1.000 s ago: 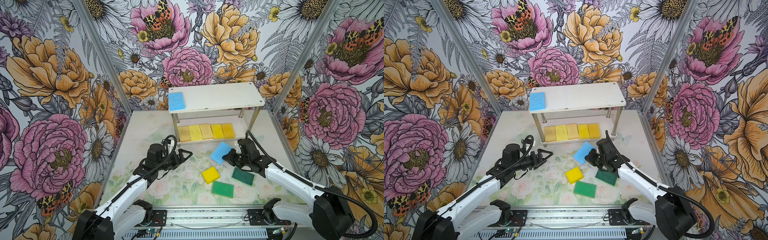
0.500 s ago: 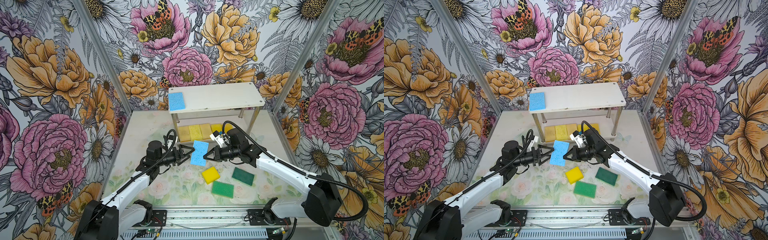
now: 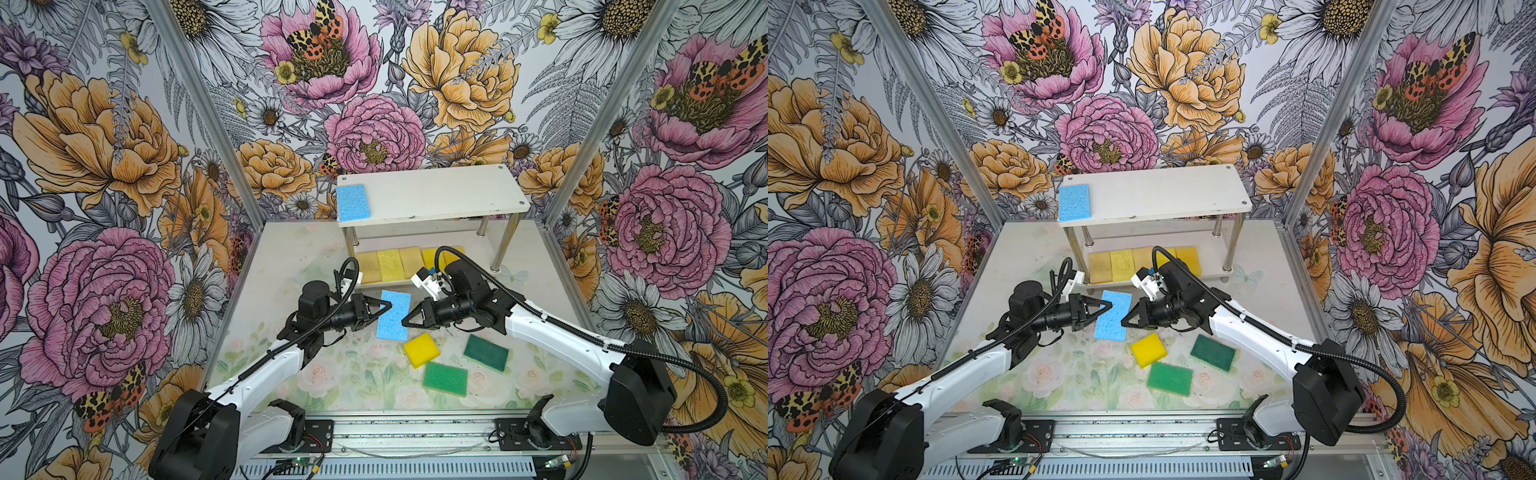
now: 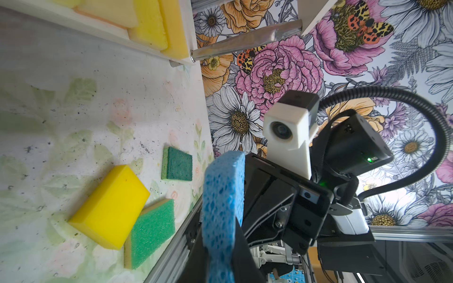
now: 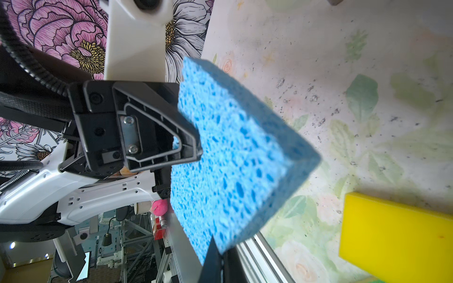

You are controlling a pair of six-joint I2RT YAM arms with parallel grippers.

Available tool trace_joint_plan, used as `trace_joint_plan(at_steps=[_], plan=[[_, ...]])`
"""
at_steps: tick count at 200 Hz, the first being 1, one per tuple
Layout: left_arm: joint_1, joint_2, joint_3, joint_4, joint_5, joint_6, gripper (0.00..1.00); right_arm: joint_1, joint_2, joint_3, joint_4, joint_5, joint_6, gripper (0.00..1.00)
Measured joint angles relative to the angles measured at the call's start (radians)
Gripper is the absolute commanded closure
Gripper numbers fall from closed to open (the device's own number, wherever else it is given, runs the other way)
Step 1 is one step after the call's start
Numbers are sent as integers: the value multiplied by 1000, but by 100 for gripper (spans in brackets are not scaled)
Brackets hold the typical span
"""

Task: Arrange cleaning sponges on a shelf
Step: Pick up the cleaning sponge at the center of the table.

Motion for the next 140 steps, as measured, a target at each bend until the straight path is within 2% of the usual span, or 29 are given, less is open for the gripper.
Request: trace_joint_plan(at_steps=[30,55,91,140], plan=[[-23,-6,-2,3,-58,-6,96,7,-1,0,-6,58,31,73],[-65,-50,-29,3,-166,-28,96,23,-12,-2,-5,127,61,64],[-106,-105,-69,3,-309,-47,96,43,-40,-5,-3,197,90,63],[-101,-188,-75,-31,-415,-50,96,54,-53,-11,0,228,116,63]])
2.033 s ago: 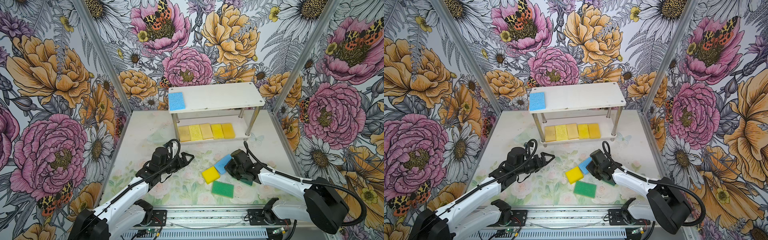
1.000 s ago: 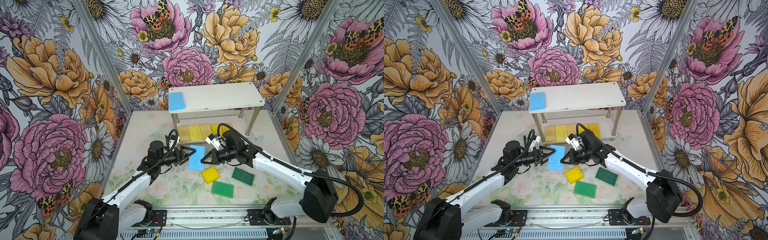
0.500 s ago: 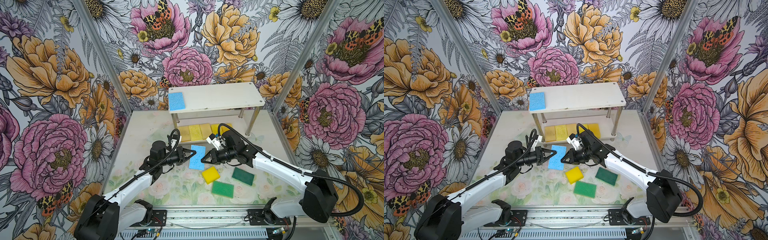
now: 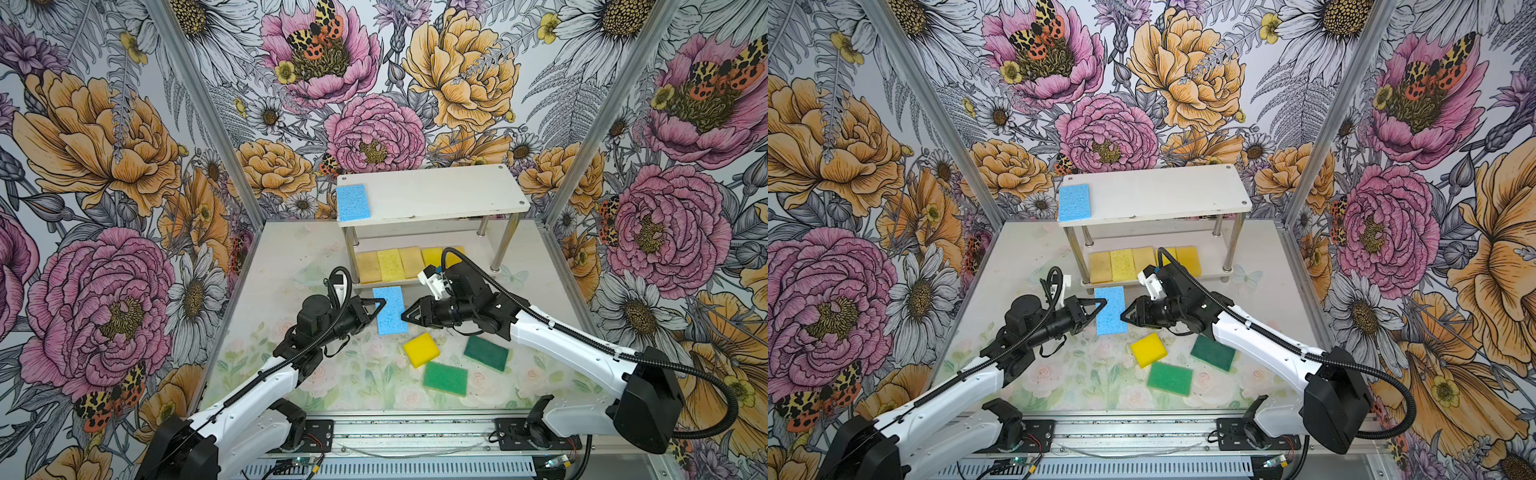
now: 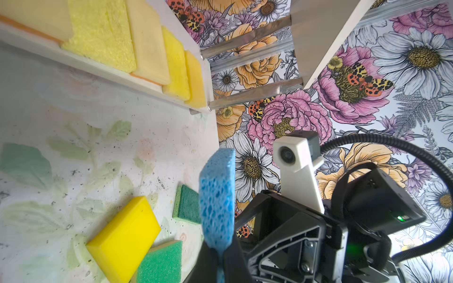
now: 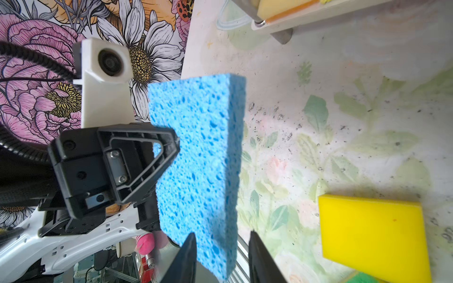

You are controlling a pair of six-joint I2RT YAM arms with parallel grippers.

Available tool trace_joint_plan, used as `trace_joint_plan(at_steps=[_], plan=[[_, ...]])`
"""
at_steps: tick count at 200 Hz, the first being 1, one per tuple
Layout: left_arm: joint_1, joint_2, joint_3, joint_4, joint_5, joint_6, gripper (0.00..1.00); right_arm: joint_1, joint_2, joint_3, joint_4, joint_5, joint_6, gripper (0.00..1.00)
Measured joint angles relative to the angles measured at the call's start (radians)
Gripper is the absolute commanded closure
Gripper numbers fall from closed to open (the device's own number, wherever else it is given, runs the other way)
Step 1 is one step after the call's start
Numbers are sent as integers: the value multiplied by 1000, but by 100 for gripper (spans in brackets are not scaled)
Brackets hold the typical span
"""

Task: Arrange cleaning sponges on a shelf
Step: Pick up the cleaning sponge at the center of the table.

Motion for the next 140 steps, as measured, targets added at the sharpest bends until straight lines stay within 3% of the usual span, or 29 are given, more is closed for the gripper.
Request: trace_joint_plan(at_steps=[67,140], plan=[[7,-30,-4,-20,-29,0,96,40,8,2,0,12,1,62],[13,-41,-5,-21,-32,0,96,82,16,15,0,30,13,75]])
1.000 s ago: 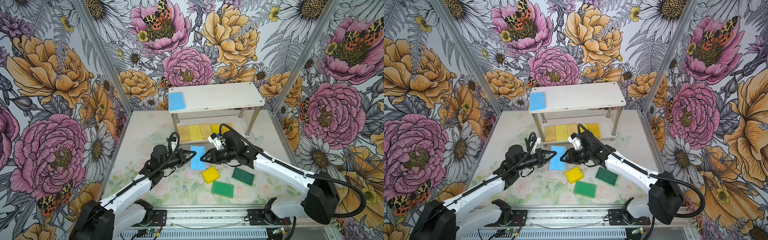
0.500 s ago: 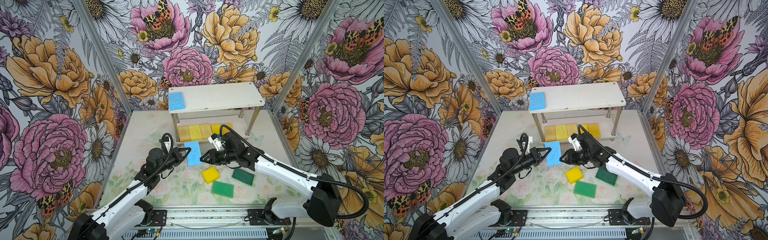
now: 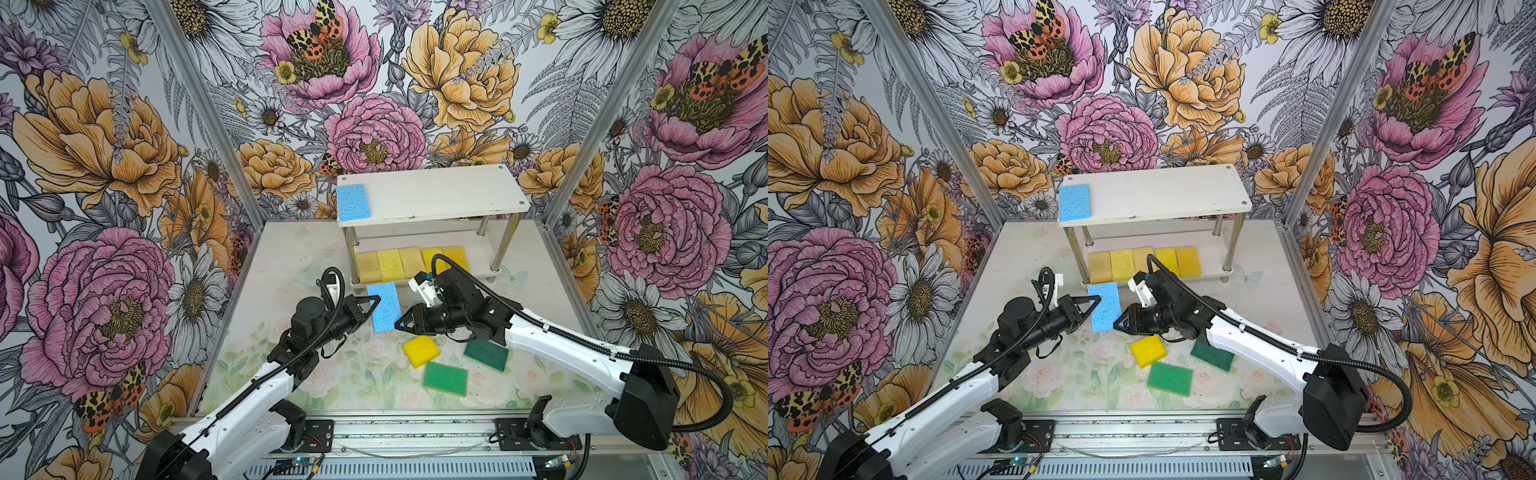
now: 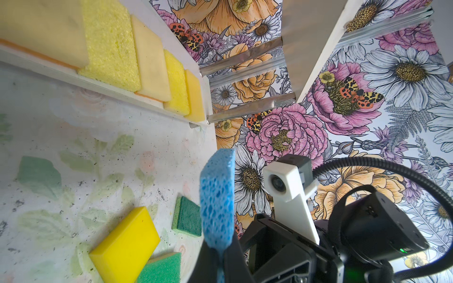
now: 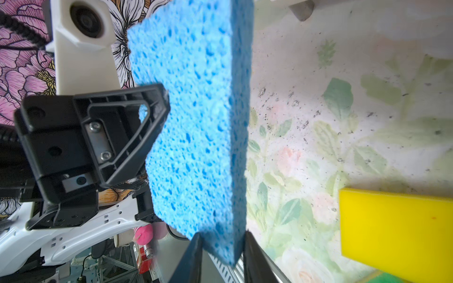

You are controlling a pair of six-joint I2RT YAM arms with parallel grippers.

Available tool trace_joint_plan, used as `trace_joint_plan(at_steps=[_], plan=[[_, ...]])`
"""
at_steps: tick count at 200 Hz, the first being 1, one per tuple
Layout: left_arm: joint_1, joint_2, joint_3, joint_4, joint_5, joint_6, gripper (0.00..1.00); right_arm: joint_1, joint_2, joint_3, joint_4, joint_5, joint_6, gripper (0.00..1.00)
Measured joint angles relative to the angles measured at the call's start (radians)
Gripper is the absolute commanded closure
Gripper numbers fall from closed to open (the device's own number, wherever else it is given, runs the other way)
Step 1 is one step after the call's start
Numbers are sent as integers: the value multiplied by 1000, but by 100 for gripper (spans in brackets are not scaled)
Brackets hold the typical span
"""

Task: Arrange cleaning sponges on a shelf
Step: Pick up the cleaning sponge at the center of the table, then place the cleaning sponge at the shelf.

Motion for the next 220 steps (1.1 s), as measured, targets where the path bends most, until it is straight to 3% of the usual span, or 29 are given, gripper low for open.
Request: trace_joint_plan(at_steps=[54,73,97,126,150,178,220], plan=[[1,0,0,0,0,0,96,10,12,11,-1,8,6,99],[4,-1,0,0,0,0,94,12,12,13,0,12,6,100],[10,-5,0,-2,0,6,75,12,11,13,0,20,6,100],[51,-39,0,-48,11,7,38,3,-4,13,-7,39,5,100],[111,-106,0,-112,30,36,22,-13,-42,20,-47,58,-9,100],[200,-195,0,-188,70,54,14,-37,-59,97,-135,84,-53,100],[313,-285,-33,-245,140,57,13,-72,-60,306,-272,113,-138,100]])
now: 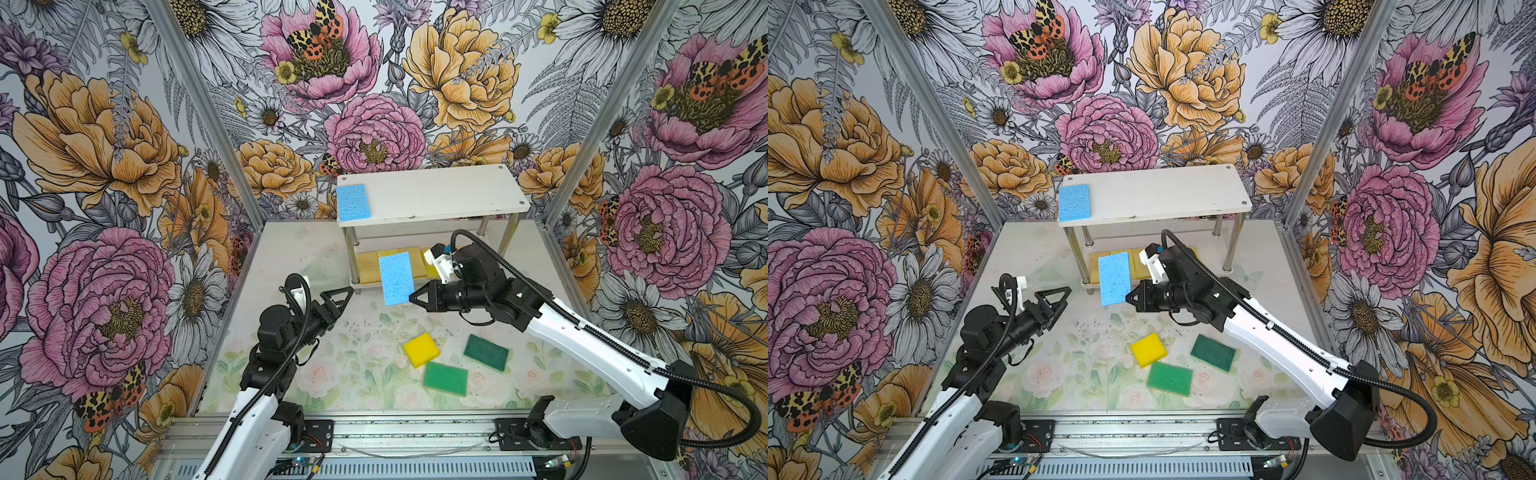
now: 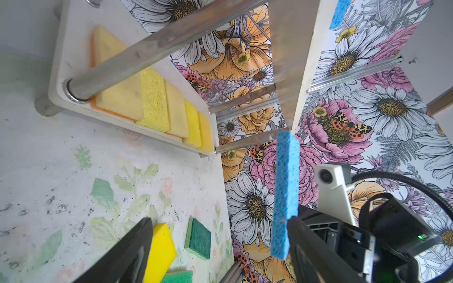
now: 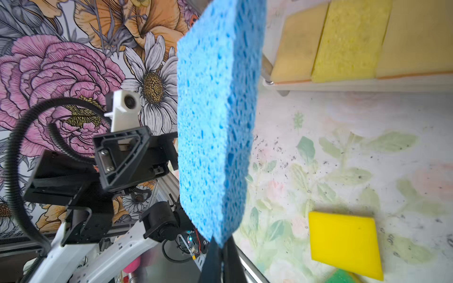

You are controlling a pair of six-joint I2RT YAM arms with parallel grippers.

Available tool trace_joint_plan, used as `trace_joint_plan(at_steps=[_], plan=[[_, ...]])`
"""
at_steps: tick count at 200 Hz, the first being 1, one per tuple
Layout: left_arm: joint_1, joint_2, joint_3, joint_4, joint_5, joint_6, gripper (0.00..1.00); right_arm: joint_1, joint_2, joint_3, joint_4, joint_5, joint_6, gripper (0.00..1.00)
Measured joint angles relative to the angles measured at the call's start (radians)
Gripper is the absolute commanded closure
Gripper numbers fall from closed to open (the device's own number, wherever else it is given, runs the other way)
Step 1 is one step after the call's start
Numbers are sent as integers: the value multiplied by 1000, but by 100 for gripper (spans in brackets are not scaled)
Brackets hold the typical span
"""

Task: Arrange cleaning sponges on a shelf
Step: Place the cleaning sponge at the shelf.

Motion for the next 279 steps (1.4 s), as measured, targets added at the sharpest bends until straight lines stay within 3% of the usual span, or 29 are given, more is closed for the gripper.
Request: trace_joint_plan(at_steps=[51,152,279], plan=[[21,-6,-24,-38,58,0,12,-63,107,356,-121,-8,-119,100],[68,-30,-30,-87,114,21,12,-158,627,1128,-413,-13,-280,100],[100,-18,-79,-87,138,26,12,-217,760,1259,-479,-59,-277,100]])
